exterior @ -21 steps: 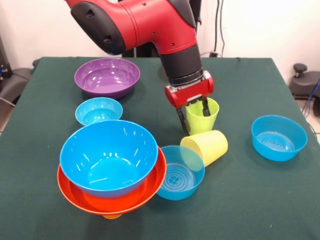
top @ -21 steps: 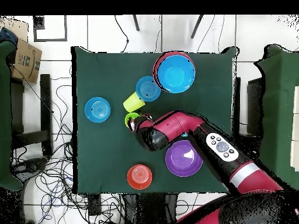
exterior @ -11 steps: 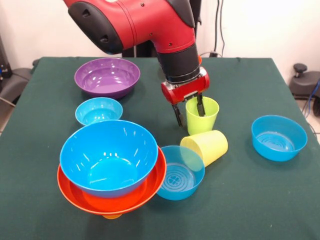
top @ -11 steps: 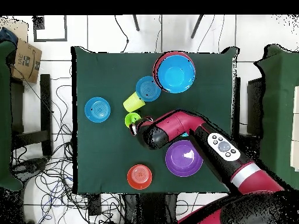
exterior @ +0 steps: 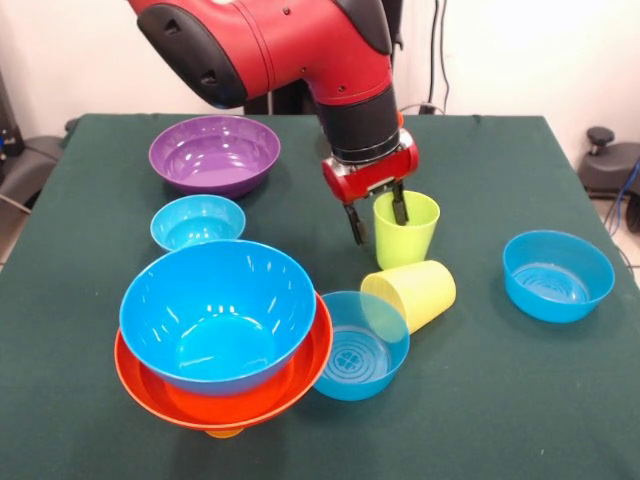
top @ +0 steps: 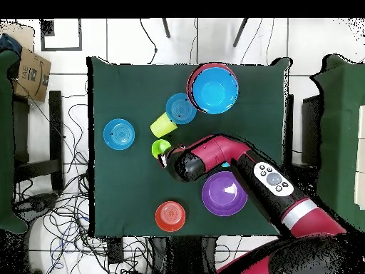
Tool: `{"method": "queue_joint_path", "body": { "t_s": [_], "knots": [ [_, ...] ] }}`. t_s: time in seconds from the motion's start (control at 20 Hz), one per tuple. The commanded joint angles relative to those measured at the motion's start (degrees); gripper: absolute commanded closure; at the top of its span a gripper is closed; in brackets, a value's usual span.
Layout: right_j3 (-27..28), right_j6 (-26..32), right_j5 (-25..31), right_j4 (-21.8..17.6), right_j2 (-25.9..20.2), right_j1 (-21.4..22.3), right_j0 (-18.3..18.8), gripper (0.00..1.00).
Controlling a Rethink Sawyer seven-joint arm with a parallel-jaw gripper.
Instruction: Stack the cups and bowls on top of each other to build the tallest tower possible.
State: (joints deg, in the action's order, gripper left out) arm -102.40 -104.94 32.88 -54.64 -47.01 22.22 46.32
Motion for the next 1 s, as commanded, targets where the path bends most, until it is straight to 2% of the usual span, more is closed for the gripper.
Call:
{"method": "queue_joint_path", "body": {
  "t_s": [0.05,0.45,1.0],
  "knots": [
    [0.08,16.21,7.65,1.05,0.08,0.20,-1.60,0.00],
    [0.22,15.41,7.87,2.67,0.11,-0.20,-1.85,0.00],
    [3.06,16.72,8.30,0.99,2.17,-2.78,-2.51,0.00]
  ]
}}
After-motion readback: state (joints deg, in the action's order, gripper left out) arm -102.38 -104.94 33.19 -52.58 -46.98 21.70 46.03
